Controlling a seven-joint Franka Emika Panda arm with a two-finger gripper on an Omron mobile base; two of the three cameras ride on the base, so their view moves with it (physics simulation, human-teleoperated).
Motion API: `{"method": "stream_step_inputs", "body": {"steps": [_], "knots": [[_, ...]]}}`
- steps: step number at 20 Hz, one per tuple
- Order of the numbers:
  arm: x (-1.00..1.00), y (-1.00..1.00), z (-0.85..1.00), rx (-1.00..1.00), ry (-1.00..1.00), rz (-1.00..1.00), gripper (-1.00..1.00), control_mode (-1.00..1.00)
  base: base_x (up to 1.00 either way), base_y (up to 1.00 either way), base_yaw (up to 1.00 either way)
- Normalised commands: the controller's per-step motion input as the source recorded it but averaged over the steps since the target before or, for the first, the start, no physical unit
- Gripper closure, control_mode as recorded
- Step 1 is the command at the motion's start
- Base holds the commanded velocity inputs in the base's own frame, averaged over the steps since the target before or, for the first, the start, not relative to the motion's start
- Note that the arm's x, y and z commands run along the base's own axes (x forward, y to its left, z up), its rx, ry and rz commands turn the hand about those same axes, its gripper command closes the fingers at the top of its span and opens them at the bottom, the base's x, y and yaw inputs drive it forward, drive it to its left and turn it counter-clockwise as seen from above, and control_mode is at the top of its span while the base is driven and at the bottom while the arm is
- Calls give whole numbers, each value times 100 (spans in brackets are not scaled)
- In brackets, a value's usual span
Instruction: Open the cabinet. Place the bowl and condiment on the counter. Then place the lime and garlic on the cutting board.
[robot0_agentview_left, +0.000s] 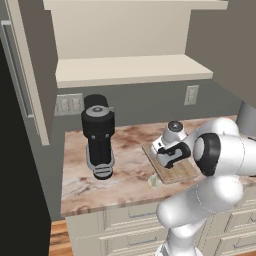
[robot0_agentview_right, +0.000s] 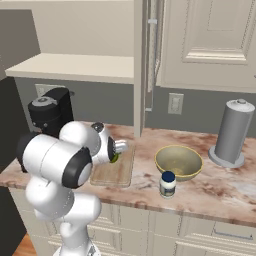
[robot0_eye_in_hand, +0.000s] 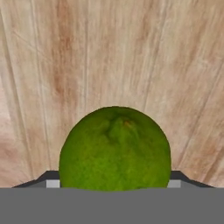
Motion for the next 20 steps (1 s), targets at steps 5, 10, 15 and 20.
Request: {"method": "stream_step_inputs", "body": {"steps": [5, 10, 15, 20], "knots": [[3, -1, -6, 3, 0, 0, -100, -100, 0, 0, 0], [-13, -1, 4, 1, -4, 0, -100, -100, 0, 0, 0], [-27, 0, 20, 0, -4, 0, -100, -100, 0, 0, 0], [-34, 5, 36, 0, -1, 0, -100, -100, 0, 0, 0]]}}
